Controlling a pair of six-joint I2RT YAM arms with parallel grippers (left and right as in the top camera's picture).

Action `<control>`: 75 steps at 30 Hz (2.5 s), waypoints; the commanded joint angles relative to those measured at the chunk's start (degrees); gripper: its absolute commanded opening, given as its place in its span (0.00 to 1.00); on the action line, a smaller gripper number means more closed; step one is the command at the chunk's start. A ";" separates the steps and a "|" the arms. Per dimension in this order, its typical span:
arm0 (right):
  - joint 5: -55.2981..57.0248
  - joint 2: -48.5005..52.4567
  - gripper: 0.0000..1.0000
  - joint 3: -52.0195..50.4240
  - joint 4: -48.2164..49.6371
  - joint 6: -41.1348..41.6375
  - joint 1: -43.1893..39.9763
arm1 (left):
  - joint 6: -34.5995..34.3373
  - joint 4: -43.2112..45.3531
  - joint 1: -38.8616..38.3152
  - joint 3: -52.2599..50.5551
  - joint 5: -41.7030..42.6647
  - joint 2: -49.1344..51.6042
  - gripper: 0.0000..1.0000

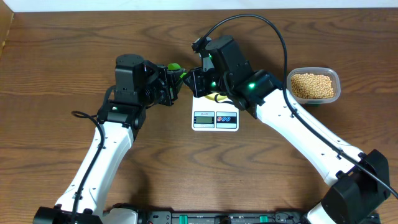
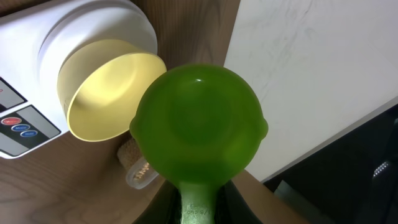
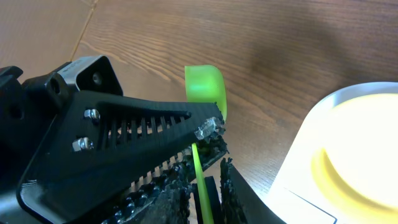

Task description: Scoop item into bowl and weigh 50g on scale

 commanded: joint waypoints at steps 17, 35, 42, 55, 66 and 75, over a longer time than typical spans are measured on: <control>0.31 0.70 0.01 0.63 0.90 0.04 0.17 | -0.02 0.00 -0.13 0.42 0.74 -0.22 0.07; 1.38 0.70 0.01 2.69 -5.25 -4.02 -2.86 | 24.90 -0.37 -0.07 0.42 -4.13 -0.22 0.70; 2.71 0.70 0.01 12.50 -20.48 -8.85 -7.98 | 31.50 -0.31 -0.07 0.42 -7.10 -0.22 0.70; 13.84 0.76 0.01 19.87 -39.95 -11.58 -23.30 | 46.75 -1.97 -0.09 0.42 -7.06 -0.22 0.79; 14.03 0.94 0.01 19.85 -45.99 -13.55 -39.26 | 46.75 -2.47 -0.09 0.42 -7.06 -0.22 0.79; 16.44 2.03 0.01 19.80 -46.16 -15.82 -46.07 | 46.75 -3.06 -0.09 0.39 -7.06 -0.22 0.79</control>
